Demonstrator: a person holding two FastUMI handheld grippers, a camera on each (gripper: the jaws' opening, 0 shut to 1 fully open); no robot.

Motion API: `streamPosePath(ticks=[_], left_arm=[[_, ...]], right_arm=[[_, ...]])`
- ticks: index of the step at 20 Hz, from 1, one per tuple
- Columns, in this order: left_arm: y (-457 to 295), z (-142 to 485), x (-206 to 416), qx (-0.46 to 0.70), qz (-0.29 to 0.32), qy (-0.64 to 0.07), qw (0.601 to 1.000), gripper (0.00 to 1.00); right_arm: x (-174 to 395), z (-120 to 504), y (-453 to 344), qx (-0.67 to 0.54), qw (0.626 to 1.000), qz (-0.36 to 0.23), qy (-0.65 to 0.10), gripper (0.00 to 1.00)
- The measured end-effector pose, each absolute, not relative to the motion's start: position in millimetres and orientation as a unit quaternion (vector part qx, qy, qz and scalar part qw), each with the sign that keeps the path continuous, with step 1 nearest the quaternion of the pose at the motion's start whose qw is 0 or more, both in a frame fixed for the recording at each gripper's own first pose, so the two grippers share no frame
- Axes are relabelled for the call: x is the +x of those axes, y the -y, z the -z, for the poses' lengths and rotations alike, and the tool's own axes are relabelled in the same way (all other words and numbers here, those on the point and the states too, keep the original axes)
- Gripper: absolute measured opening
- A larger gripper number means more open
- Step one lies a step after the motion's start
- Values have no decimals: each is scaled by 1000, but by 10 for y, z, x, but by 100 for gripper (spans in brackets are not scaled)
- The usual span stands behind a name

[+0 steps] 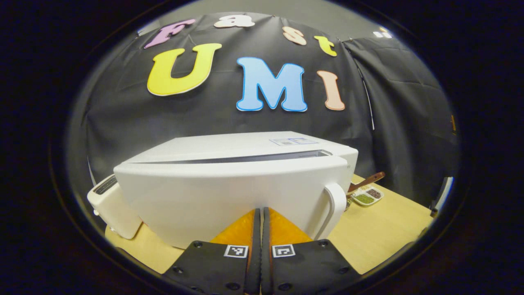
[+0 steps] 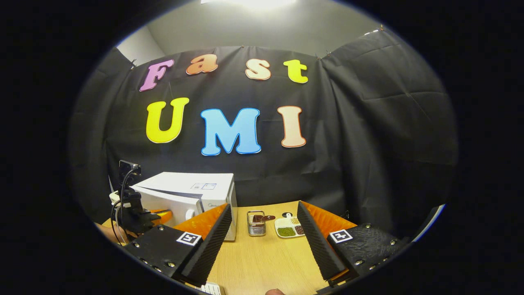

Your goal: Open the microwave oven with the left hand, put the food in, and close the microwave oven.

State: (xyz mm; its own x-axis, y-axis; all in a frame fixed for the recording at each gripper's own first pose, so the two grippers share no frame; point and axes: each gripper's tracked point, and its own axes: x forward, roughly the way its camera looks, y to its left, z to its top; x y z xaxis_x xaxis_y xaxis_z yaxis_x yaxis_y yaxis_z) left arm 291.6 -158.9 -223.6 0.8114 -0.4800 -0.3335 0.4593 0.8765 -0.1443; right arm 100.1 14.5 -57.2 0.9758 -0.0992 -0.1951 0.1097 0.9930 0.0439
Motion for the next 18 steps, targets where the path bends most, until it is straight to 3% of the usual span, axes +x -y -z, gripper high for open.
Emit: streamPosePath(ticks=[2,13,15,16,18], left_arm=[[1629,2253,2996,-28,246,-181,952,7],[1660,2282,3093,-22,211,-179,961,7],[1642,2126,3026,-15,207,-169,964,7],[1630,2003,2950,-21,206,-160,965,7],[1612,1769,2754,-30,207,-145,967,7]], right_arm=[[1033,584,-163,26,993,53,-98,98],[1063,620,-318,18,994,32,-107,98],[1025,539,-383,17,995,24,-93,98],[999,511,-368,14,996,22,-89,93],[964,434,-401,23,997,11,-79,98]])
